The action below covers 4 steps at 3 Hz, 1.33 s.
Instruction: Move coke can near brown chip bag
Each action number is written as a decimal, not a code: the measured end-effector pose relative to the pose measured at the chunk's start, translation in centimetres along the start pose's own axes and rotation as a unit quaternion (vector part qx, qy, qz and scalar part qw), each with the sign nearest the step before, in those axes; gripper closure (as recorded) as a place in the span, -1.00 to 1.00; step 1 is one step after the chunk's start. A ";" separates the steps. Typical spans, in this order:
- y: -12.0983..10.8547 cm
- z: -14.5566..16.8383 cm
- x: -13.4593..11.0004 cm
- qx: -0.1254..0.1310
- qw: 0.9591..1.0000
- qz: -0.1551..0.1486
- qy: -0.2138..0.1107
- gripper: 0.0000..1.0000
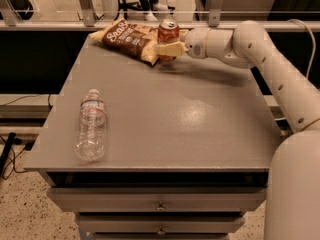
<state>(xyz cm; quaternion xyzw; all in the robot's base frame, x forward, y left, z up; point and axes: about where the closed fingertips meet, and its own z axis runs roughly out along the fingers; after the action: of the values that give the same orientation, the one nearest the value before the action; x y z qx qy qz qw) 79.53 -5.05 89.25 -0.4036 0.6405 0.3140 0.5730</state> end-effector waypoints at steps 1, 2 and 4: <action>-0.4 0.9 1.5 -0.001 1.000 0.004 0.008 0.48; -0.7 1.1 2.6 0.004 1.000 0.008 0.012 0.01; -0.6 1.3 2.6 0.003 1.000 0.008 0.010 -0.99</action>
Offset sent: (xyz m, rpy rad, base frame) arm 0.0155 -0.0101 -0.0381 -0.0222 0.0326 -0.0407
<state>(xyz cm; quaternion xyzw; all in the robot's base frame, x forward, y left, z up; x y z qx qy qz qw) 80.67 -4.58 86.54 -0.3994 0.6502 0.3131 0.5654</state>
